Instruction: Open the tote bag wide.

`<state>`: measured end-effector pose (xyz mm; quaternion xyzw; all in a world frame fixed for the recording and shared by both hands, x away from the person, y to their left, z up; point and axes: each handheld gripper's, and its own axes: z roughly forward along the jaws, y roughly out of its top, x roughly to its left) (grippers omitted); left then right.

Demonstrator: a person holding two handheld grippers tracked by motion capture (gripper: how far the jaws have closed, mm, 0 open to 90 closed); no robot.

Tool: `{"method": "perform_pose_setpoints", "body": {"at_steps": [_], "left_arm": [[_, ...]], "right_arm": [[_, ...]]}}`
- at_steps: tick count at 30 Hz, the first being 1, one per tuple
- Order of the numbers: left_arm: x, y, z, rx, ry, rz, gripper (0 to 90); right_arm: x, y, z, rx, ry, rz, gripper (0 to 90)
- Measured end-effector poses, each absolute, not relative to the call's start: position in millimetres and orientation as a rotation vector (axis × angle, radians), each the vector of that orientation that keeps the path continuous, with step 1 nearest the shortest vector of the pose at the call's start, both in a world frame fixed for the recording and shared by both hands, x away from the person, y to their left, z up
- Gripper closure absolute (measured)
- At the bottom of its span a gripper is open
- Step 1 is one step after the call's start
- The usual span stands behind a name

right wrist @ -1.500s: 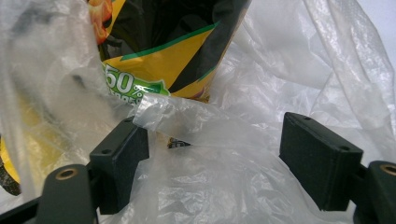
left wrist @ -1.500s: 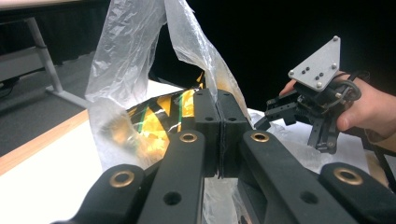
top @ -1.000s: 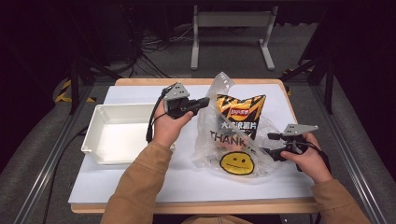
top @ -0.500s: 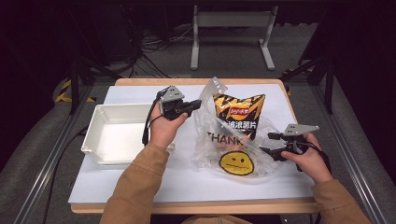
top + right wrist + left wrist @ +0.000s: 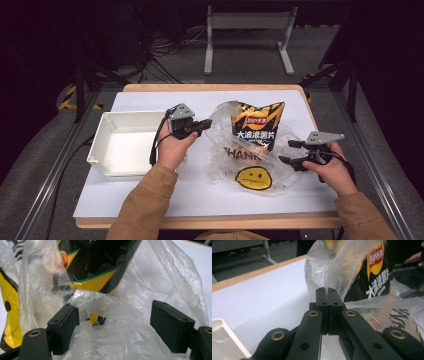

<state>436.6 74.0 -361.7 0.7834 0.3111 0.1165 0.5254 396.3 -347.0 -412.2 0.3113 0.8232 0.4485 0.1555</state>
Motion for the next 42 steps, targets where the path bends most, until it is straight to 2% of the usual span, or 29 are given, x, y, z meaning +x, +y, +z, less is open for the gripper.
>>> {"method": "perform_pose_setpoints", "body": {"at_steps": [13, 17, 22, 32, 42], "left_arm": [[416.9, 66.1, -371.9, 1.916, 0.692, 0.234, 89.6], [416.8, 65.9, -371.8, 1.912, 0.691, 0.232, 89.6], [416.7, 68.2, -372.2, 1.904, 0.699, 0.23, 89.6], [415.7, 74.2, -372.0, 1.898, 0.701, 0.225, 89.6], [409.3, 64.1, -390.6, 1.985, 0.747, 0.178, 89.6]], "right_arm": [[395.6, -349.7, -382.0, 0.848, 2.274, 1.373, 23.7], [405.1, -344.7, -355.8, 0.799, 2.227, 1.408, 23.8], [421.6, -338.7, -340.0, 0.808, 2.213, 1.447, 23.7], [448.0, -326.7, -328.3, 0.846, 2.229, 1.409, 21.2], [446.4, -322.6, -330.4, 0.832, 2.244, 1.38, 21.3]]}}
